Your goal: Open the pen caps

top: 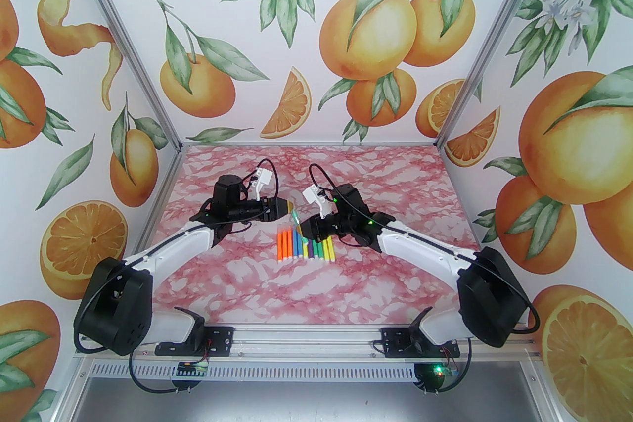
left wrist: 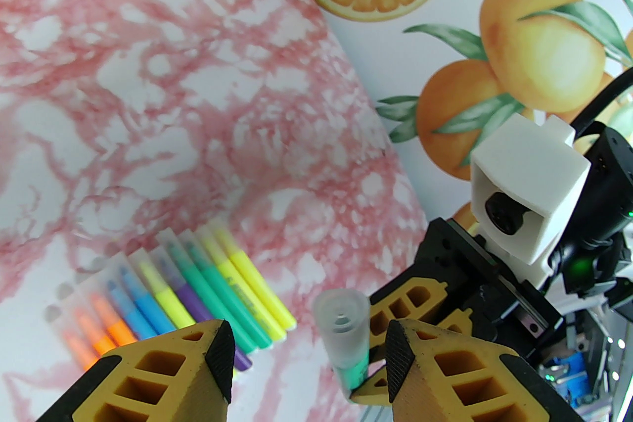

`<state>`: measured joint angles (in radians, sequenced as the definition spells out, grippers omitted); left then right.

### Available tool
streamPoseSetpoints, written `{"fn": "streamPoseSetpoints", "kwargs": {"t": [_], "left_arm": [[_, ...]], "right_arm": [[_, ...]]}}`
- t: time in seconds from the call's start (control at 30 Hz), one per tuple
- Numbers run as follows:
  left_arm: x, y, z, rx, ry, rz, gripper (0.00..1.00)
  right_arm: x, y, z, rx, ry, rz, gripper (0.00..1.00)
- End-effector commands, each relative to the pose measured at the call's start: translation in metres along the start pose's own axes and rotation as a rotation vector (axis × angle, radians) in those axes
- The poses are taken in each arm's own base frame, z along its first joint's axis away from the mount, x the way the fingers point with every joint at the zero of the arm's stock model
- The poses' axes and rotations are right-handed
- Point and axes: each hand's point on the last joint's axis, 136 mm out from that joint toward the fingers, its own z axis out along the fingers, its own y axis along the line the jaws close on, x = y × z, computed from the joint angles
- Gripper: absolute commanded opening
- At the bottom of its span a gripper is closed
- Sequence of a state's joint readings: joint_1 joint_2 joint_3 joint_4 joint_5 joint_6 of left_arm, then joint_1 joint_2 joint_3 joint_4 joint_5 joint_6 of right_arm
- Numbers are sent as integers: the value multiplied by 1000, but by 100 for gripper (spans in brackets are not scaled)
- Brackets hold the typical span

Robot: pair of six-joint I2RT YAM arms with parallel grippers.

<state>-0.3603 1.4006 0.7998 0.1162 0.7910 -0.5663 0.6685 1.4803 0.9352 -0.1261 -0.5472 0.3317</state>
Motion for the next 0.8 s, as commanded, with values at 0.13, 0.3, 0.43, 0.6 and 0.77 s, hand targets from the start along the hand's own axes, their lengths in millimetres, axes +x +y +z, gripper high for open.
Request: {"fn": "streamPoseSetpoints", "kwargs": {"t": [0.13, 0.3, 0.43, 0.6, 0.77], "left_arm": [[-19, -24, 3, 84, -31, 49, 48], [-17, -26, 7, 103, -20, 41, 44], [-15, -28, 10, 112, -10, 41, 39], [-15, -31, 10, 115, -11, 42, 30], [-17, -33, 9, 115, -15, 41, 20]], "right_arm": [[-10, 14, 2, -50, -21, -40, 0], [-11, 14, 2, -52, -25, -42, 0], [-11, 14, 2, -48, -27, -43, 0], [-10, 11, 3, -41, -28, -40, 0], [-8, 8, 4, -32, -28, -36, 0]]}}
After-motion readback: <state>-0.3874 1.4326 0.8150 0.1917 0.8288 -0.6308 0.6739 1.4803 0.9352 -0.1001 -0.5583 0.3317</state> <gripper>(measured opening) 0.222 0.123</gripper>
